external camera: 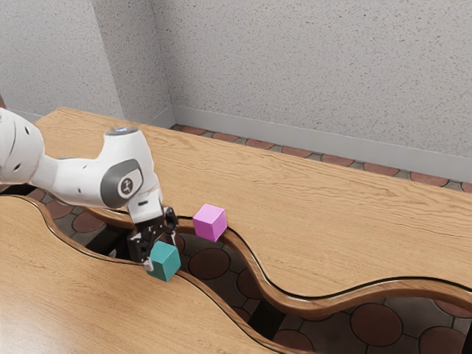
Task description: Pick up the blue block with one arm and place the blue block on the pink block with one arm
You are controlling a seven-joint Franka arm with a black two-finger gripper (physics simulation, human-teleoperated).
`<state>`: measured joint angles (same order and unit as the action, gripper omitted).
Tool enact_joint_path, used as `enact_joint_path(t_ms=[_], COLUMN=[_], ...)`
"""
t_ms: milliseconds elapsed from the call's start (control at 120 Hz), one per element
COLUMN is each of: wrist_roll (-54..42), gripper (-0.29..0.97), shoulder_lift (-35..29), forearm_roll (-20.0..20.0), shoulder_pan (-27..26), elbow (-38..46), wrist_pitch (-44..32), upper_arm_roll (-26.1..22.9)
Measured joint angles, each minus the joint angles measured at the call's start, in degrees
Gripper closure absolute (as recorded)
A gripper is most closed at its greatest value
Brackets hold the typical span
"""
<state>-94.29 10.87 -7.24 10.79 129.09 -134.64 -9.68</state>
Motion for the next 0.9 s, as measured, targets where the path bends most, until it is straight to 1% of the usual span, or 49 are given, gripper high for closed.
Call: enact_joint_path(t_ms=[225,258,358,408,492,542,592,683,733,817,900], wrist_roll=[-2.36,-2.64,-3.39,-3.72,-4.12,-4.33,-4.48,-4.47,-4.31,-3.99,-3.4], gripper=[0.01,0.05,0.27,0.32,0.35,0.35,0.35,0.35,0.35,0.36,0.36], shoulder_lift=[2.97,3.22,3.22,2.28,-2.89,-3.5,-1.7,4.32,8.08,11.76,14.0], forearm_roll=[0.08,0.09,-0.02,-0.08,-0.2,-0.24,-0.2,-0.09,0.01,0.13,0.14], shoulder_pan=[0.28,0.28,0.28,0.23,0.03,-0.29,-0.53,-0.6,-0.96,-1.63,-2.35], elbow=[-0.29,-0.3,-0.23,-0.01,-0.42,-3.66,-8.72,-19.42,-23.95,-28.43,-30.91], wrist_pitch=[-4.01,-4.43,-5.39,-5.57,-3.68,-1.63,0.31,3.84,5.45,7.39,8.67], upper_arm_roll=[0.01,0.01,-0.01,-0.05,-0.47,-0.62,-0.68,-0.64,-0.54,-0.32,-0.34])
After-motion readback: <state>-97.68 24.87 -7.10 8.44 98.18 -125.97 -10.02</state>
